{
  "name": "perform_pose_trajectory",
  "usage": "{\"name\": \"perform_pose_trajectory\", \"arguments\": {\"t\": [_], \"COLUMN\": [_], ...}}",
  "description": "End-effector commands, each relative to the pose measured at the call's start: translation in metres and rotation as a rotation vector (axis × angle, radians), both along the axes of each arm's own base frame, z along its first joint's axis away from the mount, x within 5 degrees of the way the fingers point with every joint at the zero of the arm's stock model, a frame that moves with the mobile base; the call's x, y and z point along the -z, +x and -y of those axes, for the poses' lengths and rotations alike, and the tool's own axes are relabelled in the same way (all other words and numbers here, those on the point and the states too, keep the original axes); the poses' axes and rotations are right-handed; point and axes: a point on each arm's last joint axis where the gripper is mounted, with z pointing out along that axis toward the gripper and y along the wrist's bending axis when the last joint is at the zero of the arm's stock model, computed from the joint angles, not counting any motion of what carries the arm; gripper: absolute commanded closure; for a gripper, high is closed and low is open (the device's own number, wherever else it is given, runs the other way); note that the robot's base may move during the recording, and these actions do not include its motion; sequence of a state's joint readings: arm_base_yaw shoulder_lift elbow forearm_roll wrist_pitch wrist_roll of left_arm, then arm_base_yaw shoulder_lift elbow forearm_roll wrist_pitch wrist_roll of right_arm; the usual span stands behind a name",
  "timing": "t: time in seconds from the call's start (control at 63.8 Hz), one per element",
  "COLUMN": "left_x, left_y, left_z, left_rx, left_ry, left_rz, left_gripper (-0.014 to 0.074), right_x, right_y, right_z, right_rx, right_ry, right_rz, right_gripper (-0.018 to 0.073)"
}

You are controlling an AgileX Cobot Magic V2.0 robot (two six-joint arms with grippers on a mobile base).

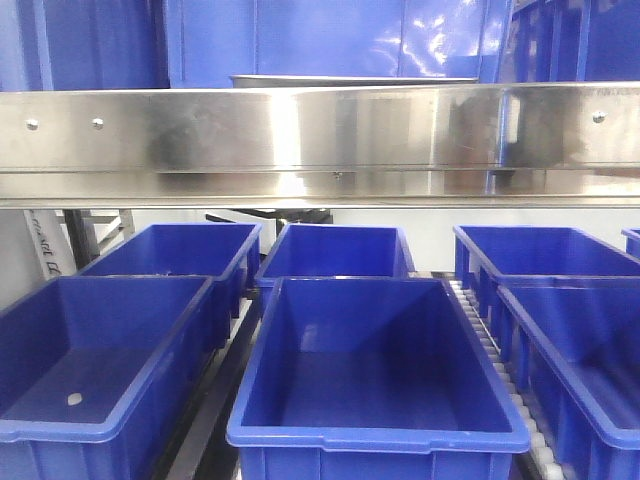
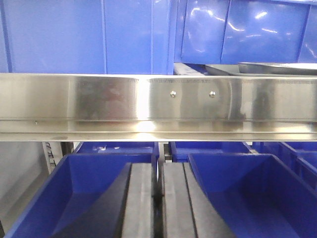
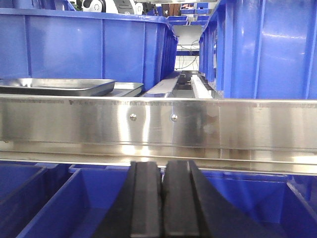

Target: Stack silver trays without gaps

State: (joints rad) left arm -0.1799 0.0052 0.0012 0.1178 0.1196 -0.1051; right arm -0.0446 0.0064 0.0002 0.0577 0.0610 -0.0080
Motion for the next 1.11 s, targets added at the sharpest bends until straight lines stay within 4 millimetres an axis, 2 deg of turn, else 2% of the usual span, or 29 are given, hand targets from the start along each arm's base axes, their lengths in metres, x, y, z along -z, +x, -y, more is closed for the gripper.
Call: {"name": "perform_pose_trajectory", "arguments": {"t": [0.0, 1.098], "left_x": [0.0006, -0.0019], "left_y": [-0.0005, -0.0005], "left_z": [-0.0001, 0.0002], "left_rx": [0.001, 0.005], "left_ry": [-0.004, -0.008], "left_rz": [-0.008, 0.018], "left_gripper": [0.0614, 0.0614], "right_x": [-0.0019, -0.0019], "right_y": [-0.0006, -0.0006], "right_z": [0.0004, 0.0004], "right_rx": [0.007, 0.007], "right_ry": [-0.002, -0.002], "right_rz": [0.022, 0.022], "right_gripper": [0.0648, 0.0648]}}
